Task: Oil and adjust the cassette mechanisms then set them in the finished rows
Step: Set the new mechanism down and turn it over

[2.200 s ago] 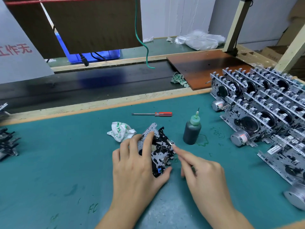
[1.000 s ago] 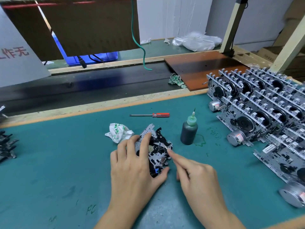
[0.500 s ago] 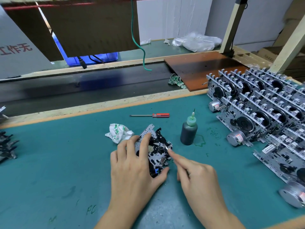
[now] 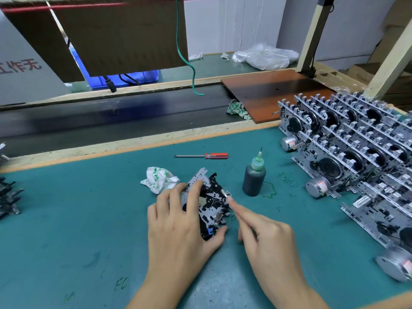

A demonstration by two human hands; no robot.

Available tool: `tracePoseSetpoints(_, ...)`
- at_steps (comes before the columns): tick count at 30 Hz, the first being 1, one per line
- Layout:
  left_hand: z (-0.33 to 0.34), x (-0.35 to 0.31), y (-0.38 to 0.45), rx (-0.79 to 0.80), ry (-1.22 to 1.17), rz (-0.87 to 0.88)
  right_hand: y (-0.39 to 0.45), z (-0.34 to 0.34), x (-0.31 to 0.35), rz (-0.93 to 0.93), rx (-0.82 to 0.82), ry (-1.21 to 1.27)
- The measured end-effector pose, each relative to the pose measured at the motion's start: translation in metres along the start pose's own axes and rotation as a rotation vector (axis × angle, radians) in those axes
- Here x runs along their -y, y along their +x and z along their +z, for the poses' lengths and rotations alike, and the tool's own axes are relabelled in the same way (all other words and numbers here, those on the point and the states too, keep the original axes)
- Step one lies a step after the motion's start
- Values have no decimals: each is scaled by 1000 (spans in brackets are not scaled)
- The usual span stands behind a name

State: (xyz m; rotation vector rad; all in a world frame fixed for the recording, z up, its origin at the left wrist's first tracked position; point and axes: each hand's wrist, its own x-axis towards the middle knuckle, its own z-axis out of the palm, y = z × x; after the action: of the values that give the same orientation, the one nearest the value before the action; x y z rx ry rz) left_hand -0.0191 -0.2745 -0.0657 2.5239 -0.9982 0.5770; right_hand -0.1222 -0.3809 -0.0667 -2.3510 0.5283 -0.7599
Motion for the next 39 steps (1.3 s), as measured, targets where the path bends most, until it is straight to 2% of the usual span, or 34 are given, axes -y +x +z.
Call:
tracePoseSetpoints(2,0,0,0,3,1,4,0,2,0,-4,17,-8)
tracePoseSetpoints(5,0,1,0,1,9,15,2,-2,-1,-9,-47,1)
tracePoseSetpoints(8,1,1,-1,7,9,14,1,1,-4,6,26,-8)
tracePoseSetpoints(11,0,0,0,10,7,7,0,-2,-1,-11,-33,14)
tracePoseSetpoints(19,2,1,-1,-1,9,16,0,1,-3,15,10,-25)
tracePoseSetpoints(22,1,1,0,-13,-1,6,-1,-1,-1,-1,-44,3)
tracePoseSetpoints(24,1,0,0,-11,-5,-1,-1,0,3,1,-5,-12)
tracePoseSetpoints(28,0,0,-1,-3,-2,0,1,1,0,-6,-28,-7)
tracePoseSetpoints(31,0,0,-1,6,-2,2,0,5,-2,-6,37,-52)
tracePoseSetpoints(36,-1,1,0,20,1,2,4,-5,1,-43,-139,28)
tracePoseSetpoints(39,-1,1,0,29,2,5,7,-18,-6,-33,-184,-31)
